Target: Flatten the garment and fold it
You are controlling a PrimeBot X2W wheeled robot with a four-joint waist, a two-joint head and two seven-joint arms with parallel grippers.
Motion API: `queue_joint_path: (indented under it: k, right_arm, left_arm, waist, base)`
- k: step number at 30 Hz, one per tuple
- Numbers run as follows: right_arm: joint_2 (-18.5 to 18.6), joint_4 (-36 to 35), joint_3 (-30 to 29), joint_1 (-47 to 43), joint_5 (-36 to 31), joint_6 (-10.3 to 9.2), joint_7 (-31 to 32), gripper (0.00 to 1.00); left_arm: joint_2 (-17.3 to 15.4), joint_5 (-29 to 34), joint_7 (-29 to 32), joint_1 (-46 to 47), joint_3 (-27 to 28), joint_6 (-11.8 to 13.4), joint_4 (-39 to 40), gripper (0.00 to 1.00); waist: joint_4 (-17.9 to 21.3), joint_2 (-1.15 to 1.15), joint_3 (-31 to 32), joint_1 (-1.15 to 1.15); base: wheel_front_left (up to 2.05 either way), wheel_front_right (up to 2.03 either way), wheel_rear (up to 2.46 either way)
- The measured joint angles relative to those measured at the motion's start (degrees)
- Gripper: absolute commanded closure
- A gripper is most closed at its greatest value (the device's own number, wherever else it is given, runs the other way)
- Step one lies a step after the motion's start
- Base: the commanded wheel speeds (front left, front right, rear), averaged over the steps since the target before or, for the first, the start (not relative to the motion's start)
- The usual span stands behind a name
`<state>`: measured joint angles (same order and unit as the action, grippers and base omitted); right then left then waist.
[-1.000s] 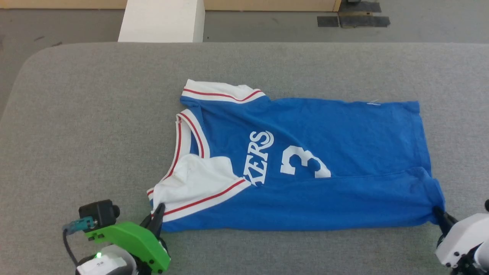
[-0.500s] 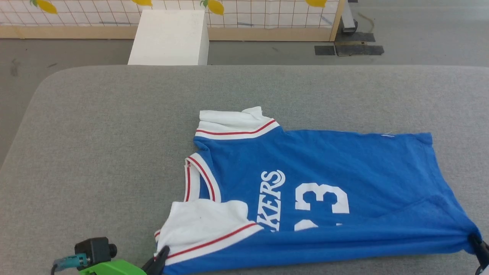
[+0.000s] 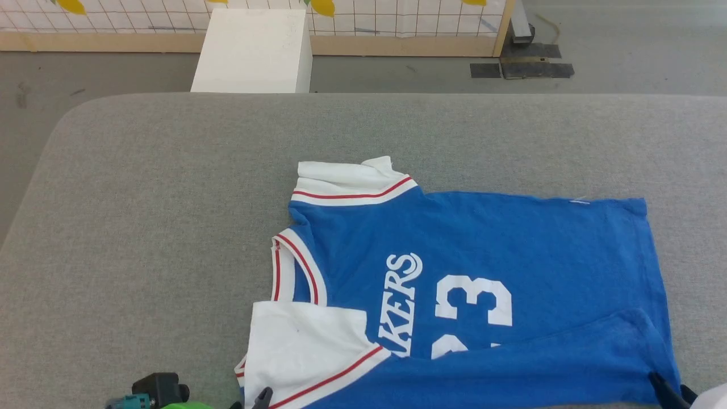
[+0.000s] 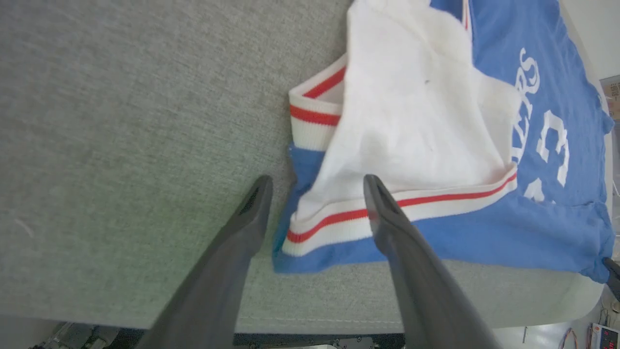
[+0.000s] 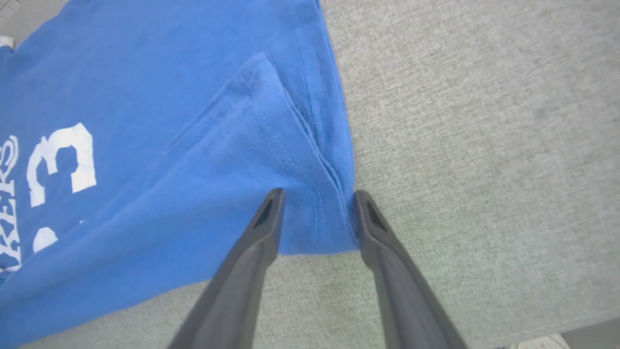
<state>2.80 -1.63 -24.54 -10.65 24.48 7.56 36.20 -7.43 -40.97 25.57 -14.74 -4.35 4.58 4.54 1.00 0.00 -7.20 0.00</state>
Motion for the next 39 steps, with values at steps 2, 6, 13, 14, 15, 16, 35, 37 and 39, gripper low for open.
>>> queue_joint_path:
  k: [2,6,13,14,15,16,35,37,39]
  right_arm:
    - [0.0,0.0,-0.16,0.0,-0.09,0.0,0.09,0.0]
    - [0.01,-2.03,-1.78,0.01,0.36,0.0,0.35,0.0]
    - [0.07,-12.72,-3.12,2.08,-2.12,0.0,-9.57,0.0]
    - [0.12,-14.05,-2.16,2.85,-3.32,0.0,-12.32,0.0]
    - [0.15,-15.15,-0.8,3.26,-4.7,0.0,-14.96,0.0]
    - [0.13,-15.64,0.27,3.57,-5.8,0.0,-17.14,0.0]
    - [0.05,-5.43,9.31,5.11,-11.35,0.0,-37.23,0.0]
    - [0.07,-5.34,9.37,5.71,-11.17,0.0,-37.51,0.0]
    - [0.05,-5.36,9.36,6.67,-11.12,0.0,-37.77,0.0]
  left_arm:
    - [0.22,-0.49,-0.03,0.14,0.1,-0.19,0.07,0.0]
    - [0.25,-1.36,-1.43,0.09,1.82,-0.54,2.36,0.0]
    - [0.08,3.43,-15.23,1.96,6.04,-1.71,10.66,0.0]
    - [0.2,4.99,-18.26,2.91,5.98,-2.11,11.24,0.0]
    - [0.59,6.3,-21.3,3.88,5.93,-2.26,11.46,0.0]
    - [0.99,7.38,-23.79,4.6,5.72,-2.33,11.51,0.0]
    - [1.53,22.75,-37.22,16.03,-0.03,-2.66,2.14,0.0]
    - [-0.57,22.69,-32.79,20.19,-0.47,-4.2,2.33,0.0]
    - [-2.04,21.03,-27.67,25.05,-0.56,-5.55,2.07,0.0]
  waist:
    - [-0.02,0.0,0.2,0.0]
    - [-0.01,0.0,0.63,0.0]
    - [-0.14,0.0,0.68,0.0]
    - [-0.18,0.0,0.59,0.0]
    - [-0.23,0.0,0.48,0.0]
    - [-0.26,0.0,0.39,0.0]
    - [-0.36,0.0,-3.58,0.0]
    - [-0.32,0.0,-4.43,0.0]
    - [-0.29,0.0,-5.42,0.0]
  base:
    - [0.0,0.0,0.0]
    - [0.0,0.0,0.0]
    - [0.0,0.0,0.0]
    - [0.0,0.0,0.0]
    - [0.0,0.0,0.0]
    - [0.0,0.0,0.0]
    - [0.0,0.0,0.0]
    - [0.0,0.0,0.0]
    - [0.0,0.0,0.0]
